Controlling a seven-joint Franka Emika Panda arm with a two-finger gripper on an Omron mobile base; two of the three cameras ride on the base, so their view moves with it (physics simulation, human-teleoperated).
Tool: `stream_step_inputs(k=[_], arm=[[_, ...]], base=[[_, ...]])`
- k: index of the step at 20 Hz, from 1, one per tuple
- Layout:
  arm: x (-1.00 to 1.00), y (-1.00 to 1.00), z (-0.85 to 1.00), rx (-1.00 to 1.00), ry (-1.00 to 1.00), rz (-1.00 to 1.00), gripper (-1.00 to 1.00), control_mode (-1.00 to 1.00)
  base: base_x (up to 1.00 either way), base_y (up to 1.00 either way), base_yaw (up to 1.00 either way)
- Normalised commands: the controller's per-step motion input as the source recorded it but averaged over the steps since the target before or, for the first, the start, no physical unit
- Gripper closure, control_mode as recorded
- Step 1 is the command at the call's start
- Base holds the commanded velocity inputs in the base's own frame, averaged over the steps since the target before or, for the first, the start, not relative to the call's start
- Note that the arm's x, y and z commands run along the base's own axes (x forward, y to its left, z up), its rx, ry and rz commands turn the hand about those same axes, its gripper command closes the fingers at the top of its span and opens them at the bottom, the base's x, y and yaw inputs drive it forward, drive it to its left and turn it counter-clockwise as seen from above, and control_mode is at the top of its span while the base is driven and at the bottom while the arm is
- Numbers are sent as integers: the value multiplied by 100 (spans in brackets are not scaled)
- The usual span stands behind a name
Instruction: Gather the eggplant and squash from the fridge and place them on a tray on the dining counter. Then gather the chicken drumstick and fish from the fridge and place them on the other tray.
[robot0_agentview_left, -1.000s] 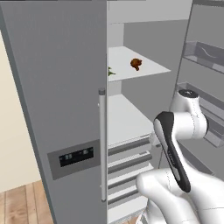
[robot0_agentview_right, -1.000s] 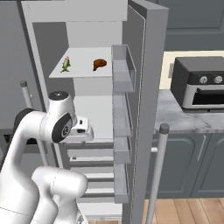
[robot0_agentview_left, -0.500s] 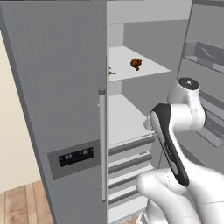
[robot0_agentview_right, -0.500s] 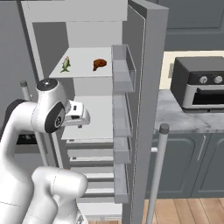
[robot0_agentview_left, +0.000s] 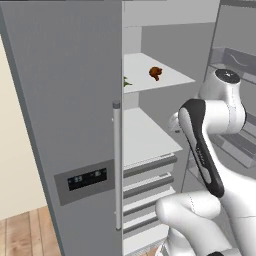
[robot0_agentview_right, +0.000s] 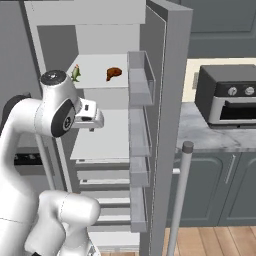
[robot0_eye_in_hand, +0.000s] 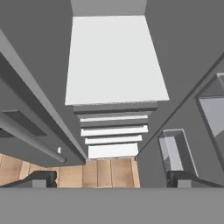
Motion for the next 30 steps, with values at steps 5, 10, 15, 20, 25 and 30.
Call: stream_step_inputs(k=[5, 10, 15, 20, 25, 30], arm=[[0, 0, 48, 1, 0, -4, -100, -100], [-1, -2, 29, 3, 0, 0, -100, -100], [-1, 0, 1, 0, -19, 0, -100, -100], [5, 0, 7, 0, -29, 0, -100, -100], [25, 0, 70, 2, -9, 0, -100, -100], [33, 0, 31, 4, -13, 0, -100, -100]], base=[[0, 0, 0], [0, 0, 0], [0, 0, 0], [0, 0, 0], [0, 0, 0], [0, 0, 0]])
